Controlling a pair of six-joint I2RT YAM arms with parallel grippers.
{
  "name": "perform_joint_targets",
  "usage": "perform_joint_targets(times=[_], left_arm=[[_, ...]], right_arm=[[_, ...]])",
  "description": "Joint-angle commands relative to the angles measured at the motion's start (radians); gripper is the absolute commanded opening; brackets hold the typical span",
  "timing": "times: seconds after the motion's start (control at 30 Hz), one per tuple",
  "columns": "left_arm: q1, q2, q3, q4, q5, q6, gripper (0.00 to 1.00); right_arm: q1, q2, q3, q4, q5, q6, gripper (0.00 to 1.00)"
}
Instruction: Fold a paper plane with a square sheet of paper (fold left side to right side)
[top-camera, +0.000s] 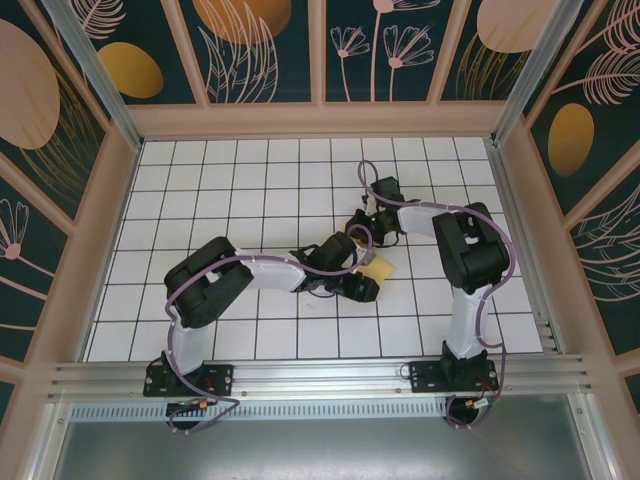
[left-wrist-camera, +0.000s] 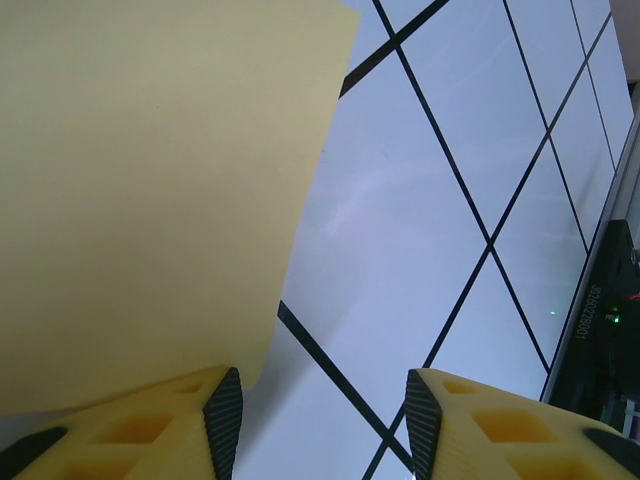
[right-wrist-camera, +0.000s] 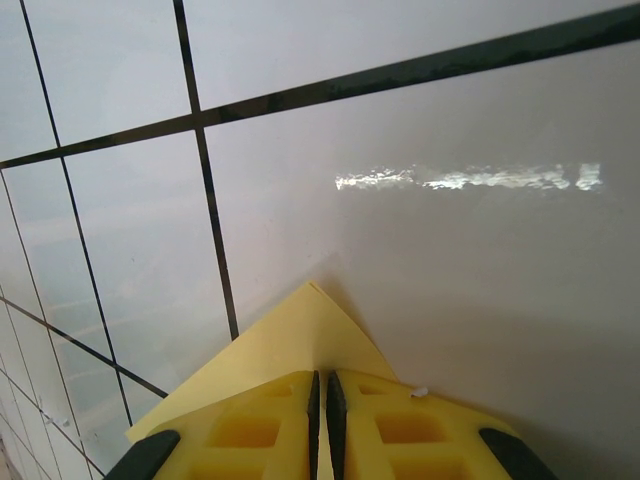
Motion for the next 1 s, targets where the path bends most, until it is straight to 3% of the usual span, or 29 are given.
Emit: perform_joint_targets(times=[0.0,0.2,0.53,0.97], left_arm=[[-0.019,0.032,0.027,-0.02,0.01,-0.01,0.5],[-0.027,0.024,0.037,-0.007,0.016,-0.014,0.5],[0.021,-0.173,-0.051,-0.01,-0.082,-0.001,0.52],[0.048,-0.037,0.003,-0.011,-0.123,0.015,0.52]], right_arm=[[0.026,0.059,-0.056,-0.065,0.035,-0.006,0.17],[0.028,0.056,-0.052,-0.07,0.036,-0.006,0.17],[0.027,0.046,-0.047,-0.082,0.043,-0.01,0.17],[0.028,0.033,-0.053,-0.089,0.048,-0.01,0.17]])
